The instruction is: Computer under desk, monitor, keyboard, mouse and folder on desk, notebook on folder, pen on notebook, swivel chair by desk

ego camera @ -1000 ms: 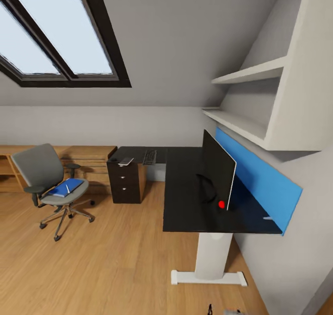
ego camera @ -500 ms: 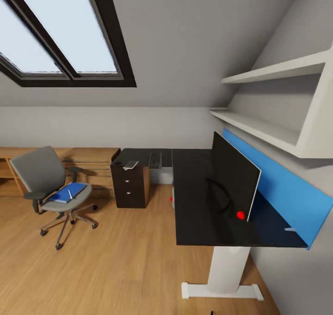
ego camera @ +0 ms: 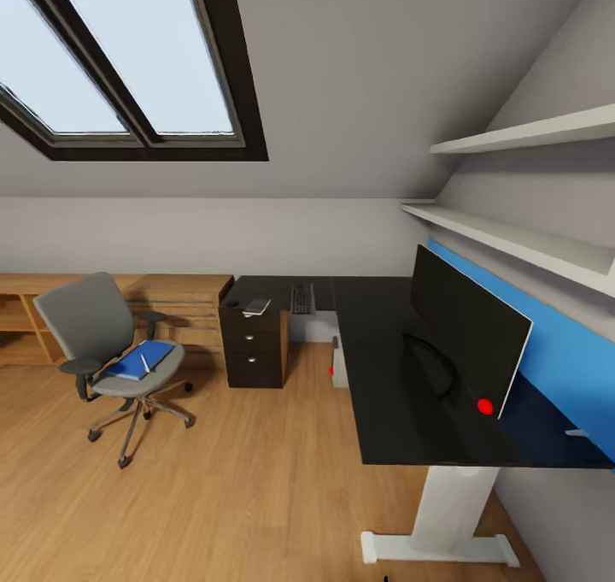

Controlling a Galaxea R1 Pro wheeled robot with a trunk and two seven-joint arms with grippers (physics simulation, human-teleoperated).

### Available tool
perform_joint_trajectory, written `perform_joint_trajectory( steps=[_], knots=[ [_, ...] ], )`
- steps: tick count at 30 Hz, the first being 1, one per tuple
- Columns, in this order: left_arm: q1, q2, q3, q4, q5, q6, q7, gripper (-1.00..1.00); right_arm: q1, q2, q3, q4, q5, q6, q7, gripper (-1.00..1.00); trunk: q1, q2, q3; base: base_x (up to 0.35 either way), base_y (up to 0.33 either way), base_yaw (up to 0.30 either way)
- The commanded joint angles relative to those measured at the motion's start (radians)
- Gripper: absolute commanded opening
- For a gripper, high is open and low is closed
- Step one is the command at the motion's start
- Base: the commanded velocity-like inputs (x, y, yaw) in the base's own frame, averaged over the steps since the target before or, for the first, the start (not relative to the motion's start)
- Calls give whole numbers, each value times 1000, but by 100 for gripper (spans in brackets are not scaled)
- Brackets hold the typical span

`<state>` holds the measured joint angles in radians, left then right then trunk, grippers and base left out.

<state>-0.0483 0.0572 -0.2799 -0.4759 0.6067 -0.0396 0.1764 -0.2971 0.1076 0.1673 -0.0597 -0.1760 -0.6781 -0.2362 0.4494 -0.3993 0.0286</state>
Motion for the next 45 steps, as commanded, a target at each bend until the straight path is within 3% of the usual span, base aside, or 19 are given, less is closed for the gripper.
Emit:
perform_joint_trajectory(
  steps=[1, 25, 45],
  knots=[
    [0, 1, -11, 0, 7, -4, 6, 100, 0, 0, 9, 1, -8, -3, -4, 100, 1, -1, 0, 170, 308, 0],
    [0, 1, -10, 0, 7, -4, 6, 100, 0, 0, 11, 1, -5, -3, -3, 100, 1, -1, 0, 56, 323, 0],
    [0, 1, -10, 0, 8, -5, 6, 100, 3, -10, 11, 80, -4, 0, -6, 100, 1, -1, 0, 309, 88, 0]
  ],
)
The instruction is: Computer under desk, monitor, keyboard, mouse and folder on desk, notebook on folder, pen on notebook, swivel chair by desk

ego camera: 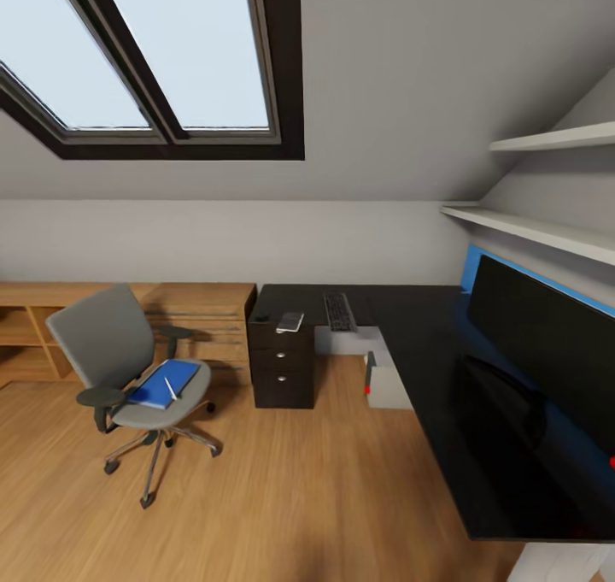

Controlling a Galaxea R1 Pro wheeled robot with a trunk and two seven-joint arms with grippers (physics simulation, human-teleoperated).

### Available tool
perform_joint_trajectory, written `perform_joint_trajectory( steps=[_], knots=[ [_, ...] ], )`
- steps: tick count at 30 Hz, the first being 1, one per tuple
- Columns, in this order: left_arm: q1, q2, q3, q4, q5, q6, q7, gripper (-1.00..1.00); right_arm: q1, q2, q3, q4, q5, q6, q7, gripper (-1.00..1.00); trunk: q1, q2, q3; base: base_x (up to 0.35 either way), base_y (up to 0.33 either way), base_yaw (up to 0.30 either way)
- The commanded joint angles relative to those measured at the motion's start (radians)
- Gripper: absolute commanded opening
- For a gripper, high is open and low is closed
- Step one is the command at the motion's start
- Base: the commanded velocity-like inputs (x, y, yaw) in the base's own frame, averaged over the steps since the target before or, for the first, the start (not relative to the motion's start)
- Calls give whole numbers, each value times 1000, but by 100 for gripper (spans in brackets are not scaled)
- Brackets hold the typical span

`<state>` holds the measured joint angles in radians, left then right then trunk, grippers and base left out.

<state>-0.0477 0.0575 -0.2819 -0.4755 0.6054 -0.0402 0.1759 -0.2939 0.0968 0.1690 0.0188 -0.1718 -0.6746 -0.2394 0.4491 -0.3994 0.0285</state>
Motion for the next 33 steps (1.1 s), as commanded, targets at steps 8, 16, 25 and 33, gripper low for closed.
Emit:
perform_joint_trajectory(
  steps=[8, 16, 25, 33],
  knots=[
    [-1, 2, -8, 0, 12, -3, 8, 100, -1, 0, 9, 3, -8, -3, -3, 100, 1, -1, 0, 330, 0, 0],
    [-1, 1, -9, 0, 13, -3, 8, 100, -1, 0, 9, 3, -8, -3, -3, 100, 1, -1, 0, 330, 0, 0],
    [-1, 1, -9, 0, 12, -3, 7, 100, -1, 0, 9, 3, -8, -3, -3, 100, 1, -1, 0, 330, 0, 0],
    [-1, 1, -10, 0, 11, -3, 7, 100, -1, 0, 9, 3, -8, -3, -3, 100, 1, -1, 0, 330, 0, 0]
  ],
)
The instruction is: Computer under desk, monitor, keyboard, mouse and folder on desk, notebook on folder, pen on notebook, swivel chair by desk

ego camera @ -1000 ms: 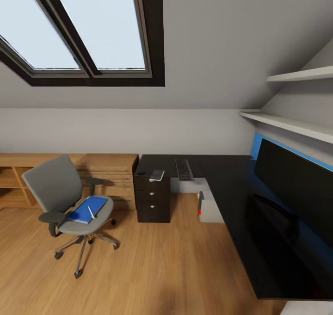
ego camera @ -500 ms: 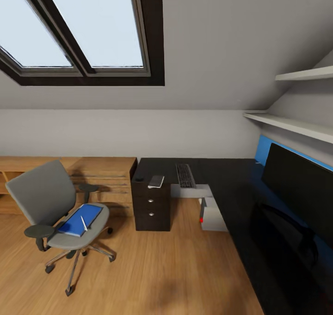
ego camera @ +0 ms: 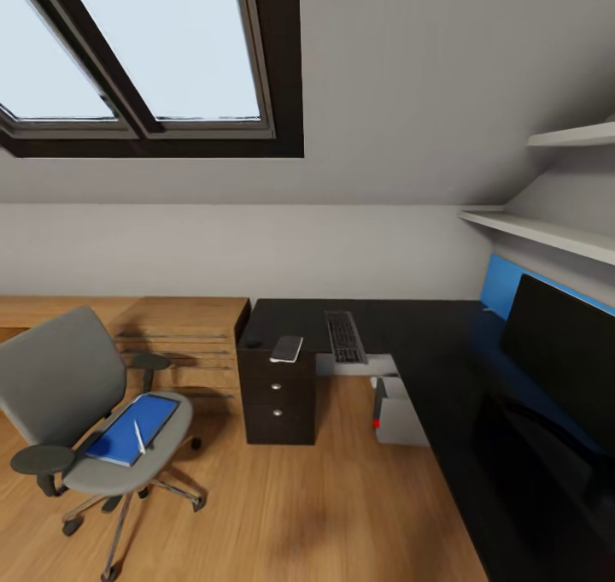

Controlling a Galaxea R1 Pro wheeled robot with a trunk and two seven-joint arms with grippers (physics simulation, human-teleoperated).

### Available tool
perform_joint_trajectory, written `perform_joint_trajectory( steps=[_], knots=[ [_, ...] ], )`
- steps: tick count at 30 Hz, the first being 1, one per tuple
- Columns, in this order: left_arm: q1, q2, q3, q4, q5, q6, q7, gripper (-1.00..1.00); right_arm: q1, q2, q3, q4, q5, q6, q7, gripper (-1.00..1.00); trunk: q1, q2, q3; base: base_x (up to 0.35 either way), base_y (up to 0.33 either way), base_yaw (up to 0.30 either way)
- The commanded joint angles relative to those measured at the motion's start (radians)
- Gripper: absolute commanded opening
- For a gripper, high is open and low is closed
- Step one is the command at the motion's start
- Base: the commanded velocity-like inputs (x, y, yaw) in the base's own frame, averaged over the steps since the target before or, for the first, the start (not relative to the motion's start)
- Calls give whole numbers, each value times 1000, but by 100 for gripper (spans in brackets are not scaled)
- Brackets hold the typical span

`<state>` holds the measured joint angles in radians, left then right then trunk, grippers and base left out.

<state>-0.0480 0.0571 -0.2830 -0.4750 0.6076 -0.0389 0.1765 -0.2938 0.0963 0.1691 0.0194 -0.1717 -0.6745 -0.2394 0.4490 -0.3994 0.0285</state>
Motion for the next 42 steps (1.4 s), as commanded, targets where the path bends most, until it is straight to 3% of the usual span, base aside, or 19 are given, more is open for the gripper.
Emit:
perform_joint_trajectory(
  steps=[1, 26, 28, 32, 42],
  knots=[
    [0, 1, -8, 0, 9, -4, 7, 100, -1, 1, 9, 2, -8, -3, -3, 100, 1, -1, 0, 330, 0, 0],
    [-1, 1, -10, 1, 9, -4, 6, 100, -1, 2, 5, -1, -14, -4, -2, 100, 1, -1, 0, 331, 0, 0],
    [-1, 1, -10, 1, 9, -4, 6, 100, -1, -3, 3, -26, -15, -7, -3, 100, 1, -1, 0, 332, 0, 0],
    [-1, 2, -10, 3, 9, -4, 6, 100, -1, -39, 1, -148, -24, -5, -5, 100, 1, -1, 0, 332, 0, 0],
    [-1, -8, -10, 31, 4, -4, 6, 100, -1, -66, 0, -166, -25, -10, 0, 100, 1, -1, 0, 332, 0, 0]
  ],
)
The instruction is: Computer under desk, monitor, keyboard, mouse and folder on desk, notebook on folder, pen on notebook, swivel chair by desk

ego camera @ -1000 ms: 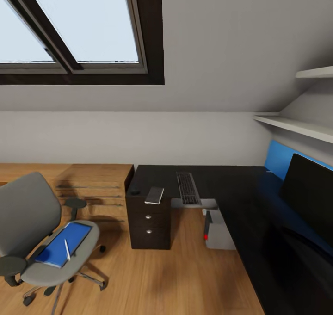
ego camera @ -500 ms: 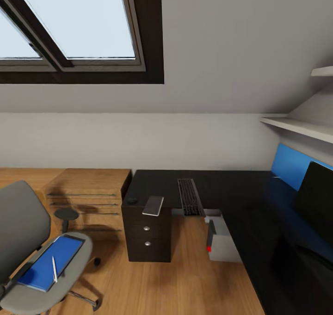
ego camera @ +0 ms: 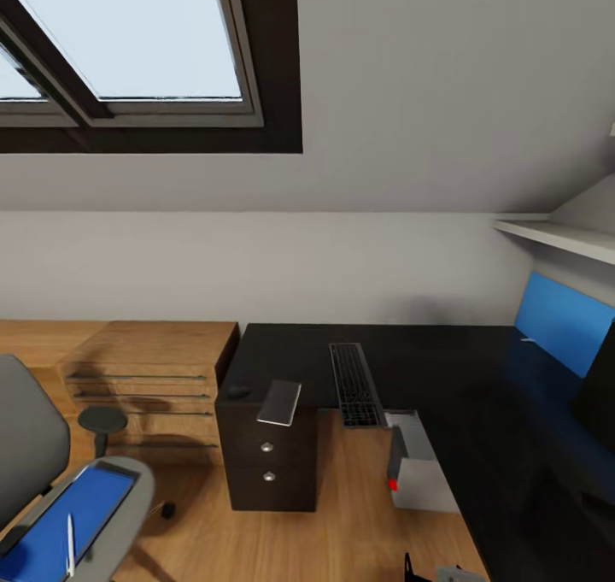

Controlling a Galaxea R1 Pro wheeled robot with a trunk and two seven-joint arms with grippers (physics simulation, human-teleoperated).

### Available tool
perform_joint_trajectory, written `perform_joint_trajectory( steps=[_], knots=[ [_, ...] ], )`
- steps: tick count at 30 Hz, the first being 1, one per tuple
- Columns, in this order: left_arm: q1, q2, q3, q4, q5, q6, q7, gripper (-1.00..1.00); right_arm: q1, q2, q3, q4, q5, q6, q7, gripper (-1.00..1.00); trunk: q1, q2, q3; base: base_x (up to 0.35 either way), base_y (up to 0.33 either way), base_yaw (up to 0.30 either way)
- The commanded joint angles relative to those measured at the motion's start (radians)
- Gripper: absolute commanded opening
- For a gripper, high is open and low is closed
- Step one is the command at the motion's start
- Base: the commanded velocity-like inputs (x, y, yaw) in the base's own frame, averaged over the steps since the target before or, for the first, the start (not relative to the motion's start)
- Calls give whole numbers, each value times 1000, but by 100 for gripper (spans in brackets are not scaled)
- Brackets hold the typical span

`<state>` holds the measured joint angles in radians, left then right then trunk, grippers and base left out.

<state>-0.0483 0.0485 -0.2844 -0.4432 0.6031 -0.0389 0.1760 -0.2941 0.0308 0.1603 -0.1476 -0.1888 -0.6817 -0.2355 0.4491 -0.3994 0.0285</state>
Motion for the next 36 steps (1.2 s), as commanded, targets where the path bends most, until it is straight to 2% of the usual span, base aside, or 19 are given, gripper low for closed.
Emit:
perform_joint_trajectory(
  steps=[1, 2, 7, 10, 16, 18, 36],
  knots=[
    [0, 0, -8, 0, 9, -4, 7, 100, 0, 0, 10, 3, -6, -4, -3, 100, 1, -1, 0, 332, 0, 0],
    [0, -3, -8, 2, 8, -5, 7, 100, 0, -1, 13, 32, 0, -7, 0, 100, 1, -1, 0, 332, 0, 0],
    [0, -4, -7, 3, 7, -8, 7, 100, 0, -4, 14, 45, 1, -8, 1, 100, 1, -1, 0, 329, 0, 0],
    [0, -3, -8, 2, 9, -82, 6, 100, 0, 1, 15, 45, -5, -9, 1, 100, 1, -1, 0, 136, 0, 0],
    [0, -1, -7, -27, 9, -89, 3, 100, 0, 1, 15, 45, -6, -9, 0, 100, 1, -1, 0, 10, 0, 0],
    [0, -1, -5, -54, 10, -88, 6, 100, 0, 0, 15, 45, -5, -9, 1, 100, 9, -15, -7, 0, 0, 0],
    [-1, -3, -9, -56, 12, -84, 11, 100, 0, 0, 16, 45, -1, -9, 1, 100, 78, -141, -63, 0, 0, 0]
  ],
)
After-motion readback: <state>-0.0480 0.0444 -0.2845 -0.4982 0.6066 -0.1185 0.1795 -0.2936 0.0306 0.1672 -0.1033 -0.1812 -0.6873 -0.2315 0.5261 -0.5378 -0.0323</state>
